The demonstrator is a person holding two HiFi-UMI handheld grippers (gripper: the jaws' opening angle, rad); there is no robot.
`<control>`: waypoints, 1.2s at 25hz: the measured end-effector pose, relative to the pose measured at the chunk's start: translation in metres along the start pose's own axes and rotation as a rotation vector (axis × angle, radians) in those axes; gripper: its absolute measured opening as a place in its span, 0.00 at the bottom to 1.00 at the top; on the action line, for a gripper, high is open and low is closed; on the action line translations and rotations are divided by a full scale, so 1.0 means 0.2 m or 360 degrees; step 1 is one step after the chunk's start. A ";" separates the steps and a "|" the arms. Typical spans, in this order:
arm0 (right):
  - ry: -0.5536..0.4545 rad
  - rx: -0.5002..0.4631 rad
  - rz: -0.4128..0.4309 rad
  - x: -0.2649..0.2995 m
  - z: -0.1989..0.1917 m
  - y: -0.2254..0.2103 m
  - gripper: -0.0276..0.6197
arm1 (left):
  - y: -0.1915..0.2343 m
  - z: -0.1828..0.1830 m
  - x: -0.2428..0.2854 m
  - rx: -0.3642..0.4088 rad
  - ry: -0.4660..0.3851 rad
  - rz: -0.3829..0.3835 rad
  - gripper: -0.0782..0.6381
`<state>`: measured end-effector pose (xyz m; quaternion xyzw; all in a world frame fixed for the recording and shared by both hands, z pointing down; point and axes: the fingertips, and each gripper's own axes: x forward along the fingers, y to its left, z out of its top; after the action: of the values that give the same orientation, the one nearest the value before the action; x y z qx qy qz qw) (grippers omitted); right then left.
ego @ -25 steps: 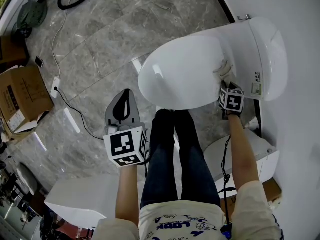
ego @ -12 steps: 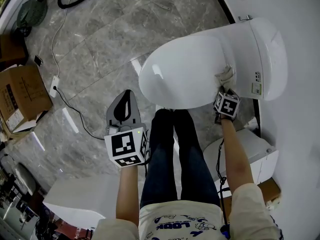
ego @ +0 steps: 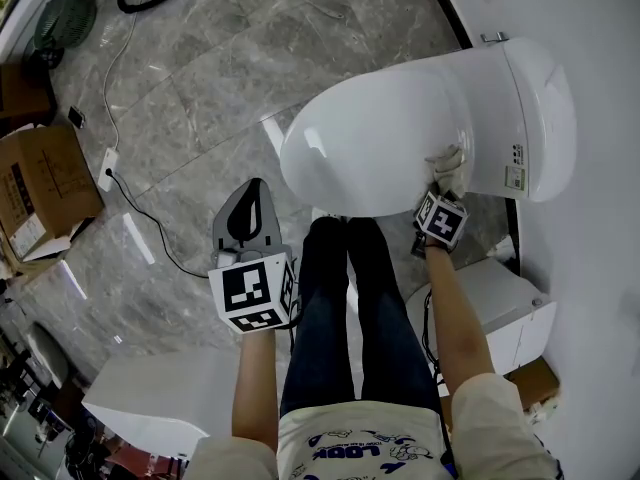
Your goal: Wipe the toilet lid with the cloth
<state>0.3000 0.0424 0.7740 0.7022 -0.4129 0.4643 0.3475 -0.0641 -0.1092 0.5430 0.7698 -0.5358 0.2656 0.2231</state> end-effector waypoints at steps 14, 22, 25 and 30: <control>0.0014 -0.0043 0.0099 -0.07 -0.24 0.38 0.18 | 0.08 -0.08 -0.07 -0.0037 0.0007 0.0034 0.11; 0.0074 -0.0136 0.0284 -0.12 -0.36 0.75 0.18 | 0.14 -0.13 -0.12 -0.0061 0.0008 0.0067 0.11; 0.0095 -0.0190 0.0349 -0.14 -0.40 0.88 0.18 | 0.19 -0.16 -0.14 -0.0075 0.0012 0.0096 0.11; 0.0111 -0.0260 0.0357 -0.15 -0.42 0.98 0.18 | 0.27 -0.21 -0.18 -0.0105 0.0017 0.0145 0.11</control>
<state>0.0857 0.0424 0.7931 0.6045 -0.5129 0.4893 0.3635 -0.1316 -0.0747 0.5548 0.7353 -0.5776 0.2619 0.2389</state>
